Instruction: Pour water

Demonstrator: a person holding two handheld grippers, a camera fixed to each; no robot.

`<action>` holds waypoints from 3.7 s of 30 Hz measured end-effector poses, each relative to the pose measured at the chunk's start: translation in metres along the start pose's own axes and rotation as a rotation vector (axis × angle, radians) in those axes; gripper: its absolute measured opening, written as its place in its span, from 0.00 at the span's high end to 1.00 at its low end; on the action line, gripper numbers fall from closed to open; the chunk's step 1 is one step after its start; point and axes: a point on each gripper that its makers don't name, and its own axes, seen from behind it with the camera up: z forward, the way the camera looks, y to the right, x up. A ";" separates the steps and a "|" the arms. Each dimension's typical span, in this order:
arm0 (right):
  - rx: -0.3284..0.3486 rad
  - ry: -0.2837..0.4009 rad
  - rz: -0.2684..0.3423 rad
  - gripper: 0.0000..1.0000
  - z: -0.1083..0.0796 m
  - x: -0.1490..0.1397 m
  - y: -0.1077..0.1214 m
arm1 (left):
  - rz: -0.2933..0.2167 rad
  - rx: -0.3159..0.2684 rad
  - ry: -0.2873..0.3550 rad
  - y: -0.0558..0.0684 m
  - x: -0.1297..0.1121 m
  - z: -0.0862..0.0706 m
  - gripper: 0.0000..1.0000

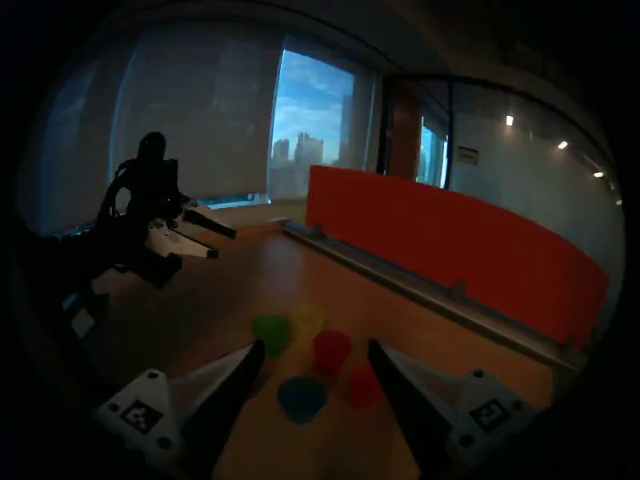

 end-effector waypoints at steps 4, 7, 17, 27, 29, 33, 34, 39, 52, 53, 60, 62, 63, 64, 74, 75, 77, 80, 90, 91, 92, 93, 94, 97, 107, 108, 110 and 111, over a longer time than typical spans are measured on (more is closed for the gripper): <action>0.005 -0.024 -0.005 0.00 0.006 -0.017 -0.001 | 0.008 -0.005 -0.024 0.001 -0.014 0.008 0.01; 0.008 -0.040 -0.008 0.00 0.010 -0.029 -0.002 | 0.014 -0.004 -0.040 0.001 -0.024 0.014 0.01; 0.015 -0.081 -0.017 0.00 0.024 -0.065 -0.004 | 0.008 -0.015 -0.094 0.000 -0.058 0.032 0.01; 0.022 -0.124 -0.027 0.00 0.035 -0.100 -0.006 | 0.014 -0.036 -0.148 0.006 -0.089 0.042 0.01; 0.021 -0.129 -0.027 0.00 0.038 -0.106 -0.006 | 0.012 -0.041 -0.158 0.007 -0.094 0.045 0.01; 0.022 -0.138 -0.028 0.00 0.044 -0.114 -0.007 | 0.016 -0.049 -0.181 0.006 -0.104 0.050 0.01; 0.023 -0.141 -0.028 0.00 0.046 -0.116 -0.007 | 0.019 -0.054 -0.188 0.007 -0.106 0.051 0.01; 0.029 -0.154 -0.027 0.00 0.055 -0.127 -0.008 | 0.040 -0.080 -0.220 0.014 -0.119 0.059 0.01; 0.045 -0.195 -0.030 0.01 0.079 -0.154 -0.013 | 0.048 -0.100 -0.280 0.014 -0.145 0.085 0.01; 0.045 -0.197 -0.029 0.01 0.081 -0.155 -0.013 | 0.048 -0.101 -0.284 0.014 -0.147 0.087 0.01; 0.050 -0.212 -0.013 0.02 0.096 -0.166 -0.013 | 0.056 -0.110 -0.301 0.010 -0.154 0.099 0.01; 0.054 -0.214 -0.006 0.02 0.100 -0.167 -0.013 | 0.056 -0.120 -0.306 0.013 -0.156 0.101 0.01; 0.056 -0.215 -0.004 0.02 0.101 -0.168 -0.013 | 0.057 -0.123 -0.308 0.014 -0.157 0.103 0.01; 0.057 -0.215 -0.003 0.03 0.103 -0.168 -0.013 | 0.058 -0.126 -0.309 0.015 -0.157 0.104 0.01; 0.068 -0.225 -0.001 0.04 0.121 -0.173 -0.015 | 0.065 -0.145 -0.322 0.017 -0.161 0.121 0.01; 0.068 -0.226 0.000 0.04 0.122 -0.173 -0.015 | 0.065 -0.148 -0.322 0.018 -0.161 0.122 0.01; 0.071 -0.226 0.005 0.04 0.125 -0.174 -0.016 | 0.064 -0.155 -0.323 0.020 -0.161 0.126 0.01; 0.075 -0.227 0.009 0.04 0.128 -0.174 -0.016 | 0.058 -0.163 -0.324 0.021 -0.160 0.130 0.01; 0.084 -0.229 0.007 0.05 0.133 -0.175 -0.017 | 0.043 -0.159 -0.322 0.021 -0.157 0.137 0.08; 0.085 -0.229 0.006 0.05 0.133 -0.175 -0.017 | 0.045 -0.157 -0.322 0.021 -0.157 0.137 0.13; 0.086 -0.228 0.006 0.05 0.133 -0.175 -0.017 | 0.047 -0.154 -0.322 0.020 -0.157 0.137 0.13; 0.087 -0.228 0.005 0.05 0.133 -0.175 -0.017 | 0.050 -0.154 -0.322 0.020 -0.157 0.137 0.14; 0.087 -0.228 0.005 0.06 0.133 -0.174 -0.017 | 0.053 -0.156 -0.323 0.020 -0.157 0.137 0.14; 0.086 -0.227 0.004 0.06 0.133 -0.174 -0.017 | 0.062 -0.159 -0.326 0.021 -0.157 0.137 0.14; 0.100 -0.230 0.022 0.07 0.133 -0.174 -0.020 | 0.061 -0.166 -0.324 0.024 -0.157 0.136 0.14; 0.101 -0.229 0.024 0.07 0.133 -0.174 -0.020 | 0.060 -0.166 -0.324 0.024 -0.157 0.136 0.14; 0.102 -0.226 0.025 0.07 0.133 -0.173 -0.020 | 0.060 -0.166 -0.323 0.024 -0.157 0.136 0.14; 0.102 -0.223 0.026 0.07 0.133 -0.173 -0.020 | 0.061 -0.165 -0.323 0.024 -0.157 0.136 0.14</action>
